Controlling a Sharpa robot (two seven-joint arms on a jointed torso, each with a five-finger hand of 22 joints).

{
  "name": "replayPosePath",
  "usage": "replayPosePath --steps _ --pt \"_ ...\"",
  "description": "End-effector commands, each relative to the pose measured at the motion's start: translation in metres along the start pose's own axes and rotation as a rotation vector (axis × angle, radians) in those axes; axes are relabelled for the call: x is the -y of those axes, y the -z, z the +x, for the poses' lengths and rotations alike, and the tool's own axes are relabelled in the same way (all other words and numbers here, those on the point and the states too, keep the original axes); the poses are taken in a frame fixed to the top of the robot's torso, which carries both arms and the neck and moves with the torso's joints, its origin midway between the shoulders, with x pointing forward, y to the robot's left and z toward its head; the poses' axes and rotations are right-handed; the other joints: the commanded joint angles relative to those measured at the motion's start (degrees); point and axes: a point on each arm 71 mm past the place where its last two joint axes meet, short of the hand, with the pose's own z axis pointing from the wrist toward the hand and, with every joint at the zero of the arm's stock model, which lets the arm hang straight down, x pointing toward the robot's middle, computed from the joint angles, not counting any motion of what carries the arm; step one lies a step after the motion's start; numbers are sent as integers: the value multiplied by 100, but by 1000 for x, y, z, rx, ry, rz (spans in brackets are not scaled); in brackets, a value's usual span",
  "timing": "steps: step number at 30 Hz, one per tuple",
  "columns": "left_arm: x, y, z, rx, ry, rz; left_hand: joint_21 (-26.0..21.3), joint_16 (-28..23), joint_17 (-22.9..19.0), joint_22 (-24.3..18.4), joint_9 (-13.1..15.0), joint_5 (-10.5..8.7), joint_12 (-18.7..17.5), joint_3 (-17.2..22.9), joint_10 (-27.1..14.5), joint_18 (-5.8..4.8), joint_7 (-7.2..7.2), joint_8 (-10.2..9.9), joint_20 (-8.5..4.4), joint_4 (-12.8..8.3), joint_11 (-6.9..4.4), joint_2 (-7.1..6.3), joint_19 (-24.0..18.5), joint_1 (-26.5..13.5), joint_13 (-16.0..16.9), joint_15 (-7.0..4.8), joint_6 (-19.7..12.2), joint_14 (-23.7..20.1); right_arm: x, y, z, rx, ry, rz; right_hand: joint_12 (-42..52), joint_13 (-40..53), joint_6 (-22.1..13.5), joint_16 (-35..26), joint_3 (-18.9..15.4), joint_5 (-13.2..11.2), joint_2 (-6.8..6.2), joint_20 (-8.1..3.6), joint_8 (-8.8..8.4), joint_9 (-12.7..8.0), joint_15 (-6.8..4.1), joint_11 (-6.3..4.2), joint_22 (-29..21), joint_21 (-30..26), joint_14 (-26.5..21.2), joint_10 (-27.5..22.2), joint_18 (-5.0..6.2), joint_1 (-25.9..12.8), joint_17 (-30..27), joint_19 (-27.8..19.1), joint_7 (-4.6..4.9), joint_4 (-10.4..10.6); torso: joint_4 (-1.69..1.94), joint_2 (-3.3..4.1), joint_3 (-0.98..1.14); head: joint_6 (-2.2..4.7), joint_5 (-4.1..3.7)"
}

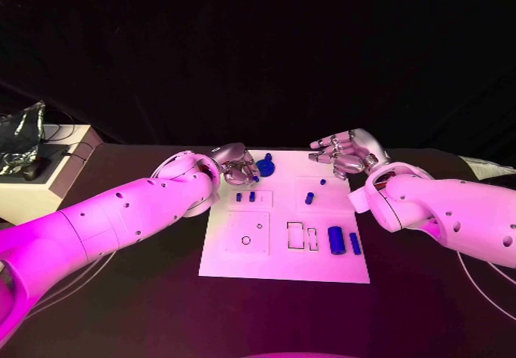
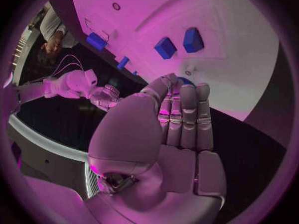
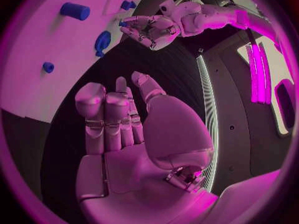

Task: Assemble the parts on the task board

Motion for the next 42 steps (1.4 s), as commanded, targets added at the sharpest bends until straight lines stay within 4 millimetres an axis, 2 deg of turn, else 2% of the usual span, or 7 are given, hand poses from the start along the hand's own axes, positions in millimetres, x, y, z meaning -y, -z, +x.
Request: replayPosePath --steps 1,11,15,25,29,42 --pt "-2 3 1 -64 59 -37 21 -28 9 71 51 33 -26 15 39 29 37 18 -31 -1 -13 -14 -12 -45 1 -3 70 11 -1 0 0 -8 0 -11 31 6 -1 27 0 -5 -1 5 6 -3 2 -17 552 32 -22 14 115 -32 5 281 21 18 0 -1 1 3 10" --pt "-12 9 -9 -113 81 -92 16 -39 23 69 55 32 -21 13 64 23 34 19 -35 0 -21 -14 -16 -51 3 -8 93 10 0 0 -1 -6 1 -9 31 6 -1 27 0 -5 -1 5 6 -3 2 -17 552 32 -22 14 115 -32 5 281 21 18 -16 11 3 23 41" --pt "-14 9 -9 -118 78 -108 10 -47 29 66 55 31 -25 15 67 18 35 19 -42 1 -20 -14 -18 -50 2 -9 97 13 0 0 -1 -6 2 -8 42 5 -6 19 -18 7 -6 5 2 1 3 -16 549 18 -23 5 117 -19 8 279 22 30 -8 10 1 18 42" --pt "-13 3 -8 -103 65 -119 11 -54 36 65 54 33 -28 24 67 17 42 18 -48 -1 -18 -12 -6 -43 2 -9 91 23 -1 -1 1 -8 0 -10 41 5 -9 16 -18 7 -5 5 1 0 3 -14 549 20 -24 3 117 -18 6 279 24 31 -20 15 8 24 63" --pt "-13 2 -7 -96 60 -120 12 -58 41 65 53 32 -28 30 66 17 45 19 -50 -2 -17 -11 -2 -40 2 -9 90 27 -1 -1 1 -9 0 -11 41 5 -9 16 -18 7 -5 5 1 0 3 -14 549 20 -24 3 117 -18 6 279 24 31 -23 23 6 36 54" --pt "-13 0 -7 -92 49 -123 13 -63 45 66 53 31 -25 36 67 17 45 18 -52 -2 -17 -11 1 -38 3 -9 89 30 -1 0 1 -13 4 -5 41 3 -16 17 -21 4 -14 6 1 -2 4 -12 545 2 -23 -1 121 -13 12 279 26 30 -14 16 6 16 41"
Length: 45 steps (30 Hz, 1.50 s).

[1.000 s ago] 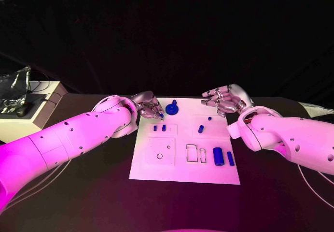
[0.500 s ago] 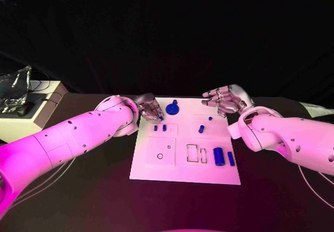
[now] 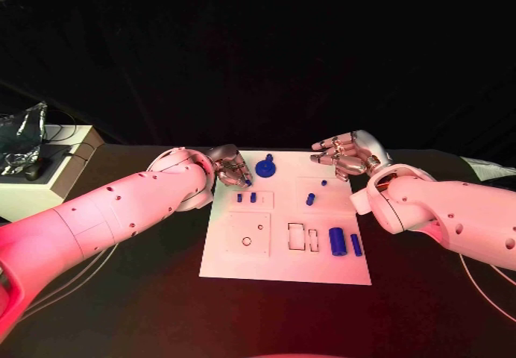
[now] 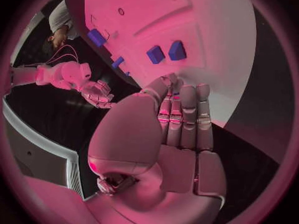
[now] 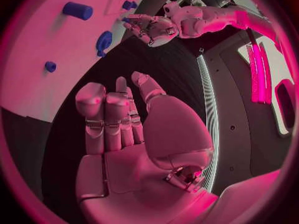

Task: Assemble the parts on the task board

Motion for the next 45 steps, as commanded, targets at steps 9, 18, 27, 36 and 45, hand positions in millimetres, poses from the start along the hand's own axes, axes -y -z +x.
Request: replayPosePath --steps 9,18,27,36,45 --pt "5 -3 3 -2 -20 3 13 -40 17 68 52 9 -24 45 42 18 56 17 -54 3 5 7 5 -54 5 -10 75 33 -1 0 2 -15 3 -8 19 4 -13 17 -5 4 -14 -4 1 -2 4 -14 547 2 -24 1 61 -13 5 289 24 15 0 -2 -5 -7 -2" --pt "5 -4 3 1 -40 1 13 -48 26 68 51 -10 -20 50 32 18 58 18 -55 6 7 13 9 -52 6 -8 68 32 -1 0 2 -15 3 -8 20 4 -13 14 -10 4 -13 -3 3 -2 5 -13 550 15 -24 0 61 -18 5 293 24 24 0 -7 -3 -4 -8" --pt "5 -5 6 -17 -49 -7 13 -53 36 68 52 -12 -14 50 30 19 57 18 -58 1 7 17 13 -41 6 -8 68 31 -1 0 1 -14 3 -8 20 4 -13 14 -10 4 -13 -3 3 -2 5 -13 550 15 -24 0 61 -18 5 293 24 24 0 -4 -2 -9 -10" --pt "7 -7 12 -25 -55 9 21 -44 50 72 56 -11 1 49 47 21 46 21 -59 0 -3 14 22 -47 6 -16 91 51 -1 0 2 -14 3 -9 20 3 -14 14 -12 5 -15 -2 3 -2 5 -14 551 15 -24 1 61 -18 7 294 24 29 2 -3 -3 -15 -17" --pt "6 -7 18 -48 -66 7 29 -43 62 73 62 -6 21 59 74 24 31 22 -62 -9 -19 3 33 -54 8 -27 127 70 -2 0 1 -12 2 -12 22 3 -16 12 -25 6 -23 -1 2 -2 6 -12 552 17 -23 3 60 -36 8 296 24 46 4 -2 -1 -36 -22"
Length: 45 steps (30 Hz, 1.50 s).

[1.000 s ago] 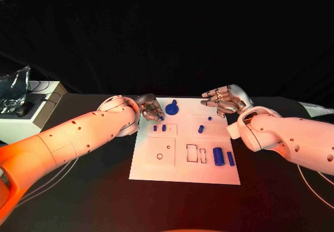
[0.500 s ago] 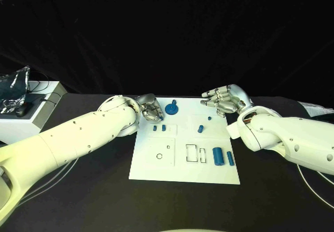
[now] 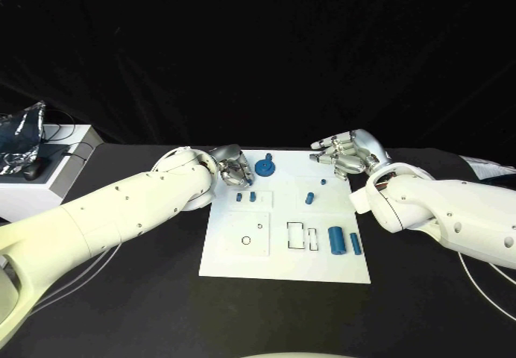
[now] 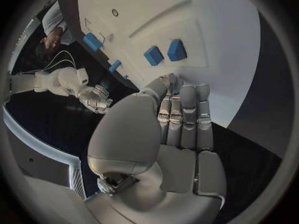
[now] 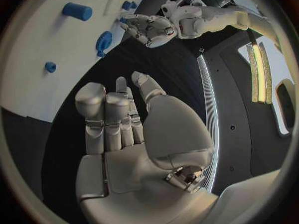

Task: Assemble the parts on the task board

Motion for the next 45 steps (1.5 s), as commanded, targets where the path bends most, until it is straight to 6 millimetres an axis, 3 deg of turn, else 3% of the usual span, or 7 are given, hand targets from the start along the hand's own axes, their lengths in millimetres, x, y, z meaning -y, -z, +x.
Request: replayPosePath --steps 1,15,21,28,33,39,45 --pt "1 0 12 -49 -13 6 29 -20 12 74 63 -3 23 27 57 25 48 39 -42 -13 0 29 14 7 9 -8 114 49 -2 0 1 -10 2 -15 22 4 -25 12 -10 6 -23 -2 2 -2 6 -21 549 17 -23 12 81 -36 2 296 34 31 4 3 1 -15 -3" --pt "-2 1 12 -51 -23 -4 33 -37 19 70 64 -3 46 54 77 26 38 36 -50 -19 -12 7 26 -8 7 -20 146 66 -1 0 0 -8 3 -15 22 3 -25 11 -20 19 -22 -1 3 -1 6 -21 548 13 -23 10 82 -36 3 296 33 46 5 -4 -6 -24 -1" --pt "-2 2 14 -71 -2 -8 17 -68 43 67 37 -21 11 41 -27 16 89 32 -42 -7 36 29 -1 6 2 18 16 10 -1 0 0 -6 4 -13 22 3 -25 11 -20 19 -22 -1 3 -1 6 -21 548 13 -23 10 82 -36 3 296 33 46 5 2 -7 -32 -5" --pt "-3 3 13 -68 10 -17 32 -51 74 85 -8 -23 37 16 -71 18 162 18 -27 -42 61 7 -17 66 7 35 -382 14 -1 0 -1 -5 4 -13 22 3 -27 7 -21 21 -18 -1 2 -1 6 -22 549 12 -23 9 81 -31 -1 295 33 57 7 1 -3 -37 -3" --pt "-4 3 12 -55 19 -21 54 -43 84 89 -8 -20 91 19 -101 29 182 20 -18 -54 65 -6 -20 79 10 40 -501 14 -1 1 -1 -5 4 -13 22 3 -27 7 -21 21 -18 -1 2 -1 6 -22 549 12 -23 9 81 -31 -1 295 33 57 6 -3 -3 -40 0" --pt "-4 3 11 -39 28 -18 77 -45 88 90 -20 -17 143 94 -134 29 161 19 -18 -66 47 -57 -28 83 14 31 -963 3 -1 1 -1 -5 4 -12 21 2 -32 3 -20 19 -26 -1 1 -1 6 -21 549 13 -24 7 81 -22 -4 294 35 56 2 -2 -2 -40 4" --pt "-5 4 10 -33 30 -19 94 -48 92 86 -16 -21 191 131 -138 27 159 22 -24 -66 41 -87 -29 85 16 25 -1004 7 0 0 -1 -5 5 -12 21 2 -32 3 -20 19 -26 -1 1 -1 6 -21 549 13 -24 7 81 -22 -4 294 35 56 1 0 0 -40 3"
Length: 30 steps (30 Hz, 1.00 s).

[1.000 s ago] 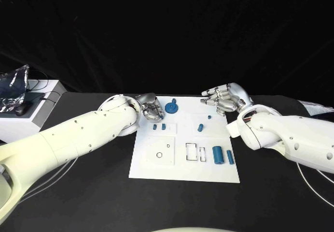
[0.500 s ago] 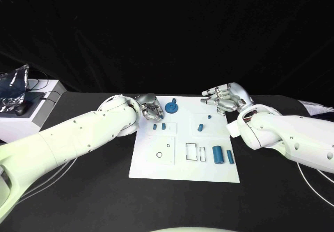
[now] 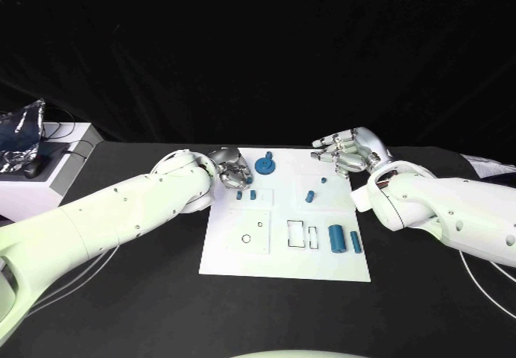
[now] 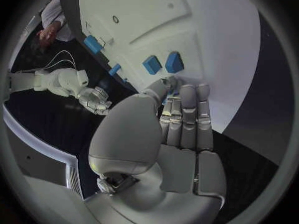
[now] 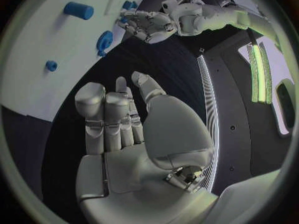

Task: Assemble the parts on the task board

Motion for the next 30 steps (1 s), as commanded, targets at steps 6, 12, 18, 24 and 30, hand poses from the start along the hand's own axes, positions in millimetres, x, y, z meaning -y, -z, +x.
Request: replayPosePath --steps 6,12,18,24,30 --pt "1 1 1 -2 11 3 31 -17 12 83 -10 -21 56 39 -42 26 -24 -36 -9 -3 -21 -78 -50 -9 8 16 -164 7 -1 0 1 -7 4 -13 21 2 -18 3 3 19 -26 -1 1 -2 6 -32 552 13 -24 18 117 -22 -1 294 22 32 3 1 -1 4 -4" --pt "-2 2 -1 8 11 -5 39 -23 16 79 -30 -23 81 50 -35 24 -46 -54 -15 -9 -30 -96 -43 2 9 9 -633 15 -1 0 1 -8 4 -11 17 0 -29 -2 2 19 -32 0 0 -3 8 -28 549 1 -24 11 118 -13 -3 291 26 32 -1 5 -1 7 -5" --pt "-9 4 -4 19 8 -23 39 -34 17 73 -34 -22 91 51 -32 23 -37 -56 -17 -9 -30 -105 -39 10 8 8 -802 20 0 0 0 -8 6 -7 9 -5 -46 -12 3 17 -36 2 -1 -6 12 -21 546 -12 -28 -3 120 -7 -11 290 34 29 -4 2 0 11 -13" --pt "-15 7 -8 32 8 -36 40 -46 17 72 -38 -22 97 49 -30 22 -43 -59 -20 -20 -31 -113 -36 31 8 8 -870 21 1 -1 -1 -7 9 -5 -2 -14 -69 -21 7 15 -38 6 -2 -10 18 -12 541 -36 -30 -22 126 -3 -17 287 43 26 7 -8 -7 18 -22" --pt "-22 10 -15 63 13 -41 39 -50 18 71 -42 -22 97 45 -34 21 -52 -66 -20 -24 -28 -118 -39 39 7 9 -943 20 3 -1 -2 -21 18 5 -61 -100 -110 -26 64 -12 -44 27 -1 -14 34 13 539 -56 -33 -56 142 21 -19 288 63 -19 -4 -10 -7 44 -18"
